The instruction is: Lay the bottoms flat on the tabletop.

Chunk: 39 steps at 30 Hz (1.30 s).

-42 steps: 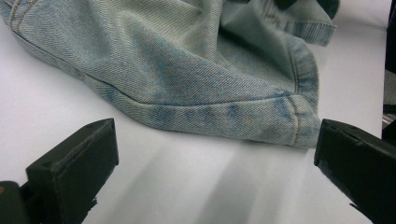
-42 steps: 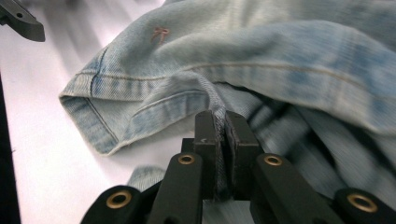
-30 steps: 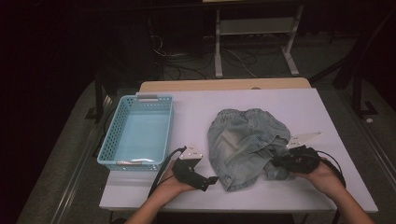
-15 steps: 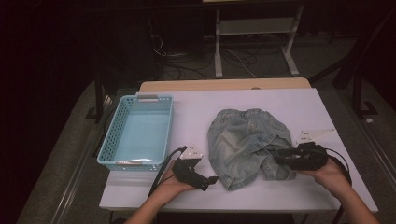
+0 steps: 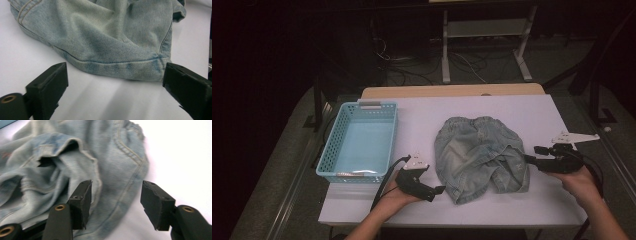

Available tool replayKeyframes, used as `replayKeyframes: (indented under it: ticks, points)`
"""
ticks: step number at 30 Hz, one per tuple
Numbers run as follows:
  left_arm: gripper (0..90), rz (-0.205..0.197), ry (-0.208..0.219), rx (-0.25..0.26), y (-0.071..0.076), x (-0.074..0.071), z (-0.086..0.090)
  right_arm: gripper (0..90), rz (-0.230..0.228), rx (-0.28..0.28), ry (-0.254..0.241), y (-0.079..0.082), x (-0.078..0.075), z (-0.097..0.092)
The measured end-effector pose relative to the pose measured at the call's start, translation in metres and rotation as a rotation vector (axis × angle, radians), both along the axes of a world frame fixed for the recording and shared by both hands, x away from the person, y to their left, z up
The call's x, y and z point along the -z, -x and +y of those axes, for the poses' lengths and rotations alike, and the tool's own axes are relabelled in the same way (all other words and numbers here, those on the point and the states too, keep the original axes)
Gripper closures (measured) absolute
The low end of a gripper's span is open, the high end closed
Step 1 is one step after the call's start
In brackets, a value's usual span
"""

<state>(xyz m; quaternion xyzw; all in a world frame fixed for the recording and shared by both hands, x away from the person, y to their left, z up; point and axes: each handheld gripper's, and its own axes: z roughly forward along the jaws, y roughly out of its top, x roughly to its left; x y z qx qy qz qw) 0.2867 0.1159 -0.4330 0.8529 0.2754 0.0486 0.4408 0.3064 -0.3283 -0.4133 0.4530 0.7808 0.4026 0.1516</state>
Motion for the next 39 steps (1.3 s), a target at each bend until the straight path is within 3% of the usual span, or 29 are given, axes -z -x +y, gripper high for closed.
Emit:
replayKeyframes:
  ticks: [3, 11, 16, 21, 28, 33, 39]
  points:
    - [14.3, -0.006, 0.008, -0.002, 0.000, -0.002, -0.001, 39.9, 0.005, 0.031, 0.000, -0.003, 0.004, -0.003]
    - [30.3, -0.018, 0.045, 0.026, 0.000, -0.009, -0.006, 38.6, 0.017, 0.043, 0.003, -0.008, 0.009, -0.005]
    - [40.0, -0.020, 0.082, 0.033, -0.002, -0.016, -0.014, 38.3, 0.021, 0.050, 0.007, -0.010, 0.010, -0.005]
    - [52.4, -0.019, 0.092, 0.060, -0.005, -0.022, -0.027, 38.2, 0.020, 0.051, 0.006, -0.010, 0.010, -0.005]
    - [64.8, 0.001, 0.070, 0.108, -0.006, -0.019, -0.049, 38.2, 0.024, 0.053, 0.010, -0.011, 0.011, -0.005]
    - [66.3, 0.006, 0.031, 0.125, -0.010, -0.011, -0.065, 38.1, 0.028, 0.054, 0.013, -0.012, 0.012, -0.005]
    - [65.8, 0.003, -0.033, 0.111, -0.018, 0.002, -0.080, 38.1, 0.027, 0.054, 0.015, -0.011, 0.012, -0.004]
